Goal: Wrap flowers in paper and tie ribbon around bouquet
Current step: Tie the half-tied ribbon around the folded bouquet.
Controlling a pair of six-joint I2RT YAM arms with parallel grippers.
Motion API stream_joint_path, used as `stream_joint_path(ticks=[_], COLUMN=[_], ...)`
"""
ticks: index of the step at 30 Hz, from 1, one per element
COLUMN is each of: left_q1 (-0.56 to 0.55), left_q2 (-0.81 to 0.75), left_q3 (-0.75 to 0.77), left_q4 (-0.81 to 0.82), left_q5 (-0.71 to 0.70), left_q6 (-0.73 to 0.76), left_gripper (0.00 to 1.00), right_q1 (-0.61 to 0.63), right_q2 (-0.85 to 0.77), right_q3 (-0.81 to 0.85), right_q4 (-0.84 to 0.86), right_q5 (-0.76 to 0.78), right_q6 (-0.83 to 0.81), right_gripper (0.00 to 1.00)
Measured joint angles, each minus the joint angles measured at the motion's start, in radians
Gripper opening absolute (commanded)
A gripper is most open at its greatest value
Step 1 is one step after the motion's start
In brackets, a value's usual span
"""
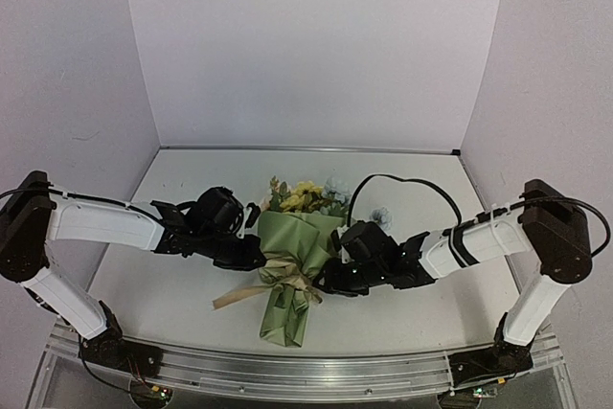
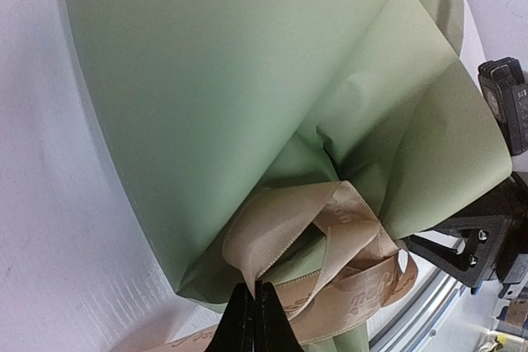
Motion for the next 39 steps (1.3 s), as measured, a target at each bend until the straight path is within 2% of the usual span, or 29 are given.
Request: stream_joint_path(ticks=[8,15,18,27,35,39], left_q1=[0.0,0.0,0.0,-0.006,-0.096,-0.139], left_q2=[0.0,-0.003,-0.02,-0.098,-0.083,-0.036], left_q3=[0.0,0.001,0.002,0.032,0.092,0.133], left_q4=[0.0,-0.001,-0.01,-0.047,-0.087,-0.087], left_q5=[0.004,0.004,-0.005,-0.03,-0.009,0.022], left_q6=[0.0,-0.007,-0.01,-0.007,0.022,0.046], left_gripper=[0.1,0.35,0.41,0.44,0.36,0.32], right_q1=[0.042,0.068,0.079,0.099,0.101,0.101], right_q2=[-0.015,-0.055,-0.056,-0.056,-0.054,-0.048], right_q3=[-0.004,-0.005,-0.003,0.017,0.042,0.055], right_q4=[0.0,-0.025,-0.038,-0.064,-0.09,-0.094], right_q5=[-0.008,0.0,0.002,0.015,0.034,0.056], right_q6=[-0.008,-0.021,-0.024,-0.031,-0.034,-0.037], right_gripper=[0.27,0.28,0.28,0.33,0.44,0.45])
